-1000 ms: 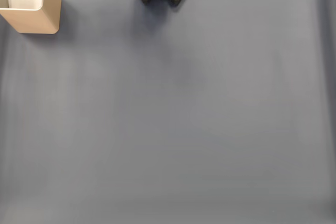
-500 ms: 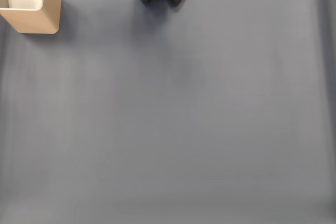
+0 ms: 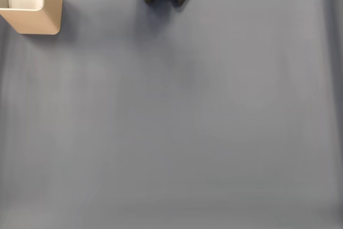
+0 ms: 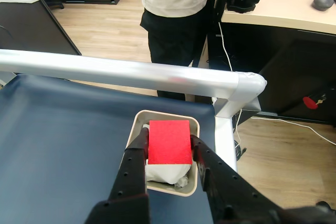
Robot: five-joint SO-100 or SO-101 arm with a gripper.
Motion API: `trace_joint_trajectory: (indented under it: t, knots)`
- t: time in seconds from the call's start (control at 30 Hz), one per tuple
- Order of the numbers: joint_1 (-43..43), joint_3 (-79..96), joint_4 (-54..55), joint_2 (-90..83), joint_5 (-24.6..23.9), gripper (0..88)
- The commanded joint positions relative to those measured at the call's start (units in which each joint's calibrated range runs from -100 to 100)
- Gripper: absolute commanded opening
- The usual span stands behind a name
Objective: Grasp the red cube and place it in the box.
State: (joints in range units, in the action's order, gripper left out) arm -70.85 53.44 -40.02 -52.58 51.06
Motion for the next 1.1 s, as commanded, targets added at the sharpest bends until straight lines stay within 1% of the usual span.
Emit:
trace_joint_trajectory:
  t: [0.0, 0.07, 0.2, 0.33, 0.67, 1.07]
  knots:
    - [-0.25, 0.03, 2.39, -0.28, 0.05, 21.0]
    - [-0.25, 0.76, 3.46, -0.45, 0.1, 25.7]
    - [-0.25, 0.94, 3.79, -0.36, 0.0, 31.5]
    - [-0.25, 1.03, 3.7, -0.36, -0.2, 34.5]
    - [-0.18, 1.13, 3.87, -0.36, -0.29, 37.5]
    - [-0.18, 1.13, 4.52, -0.45, -0.49, 37.8]
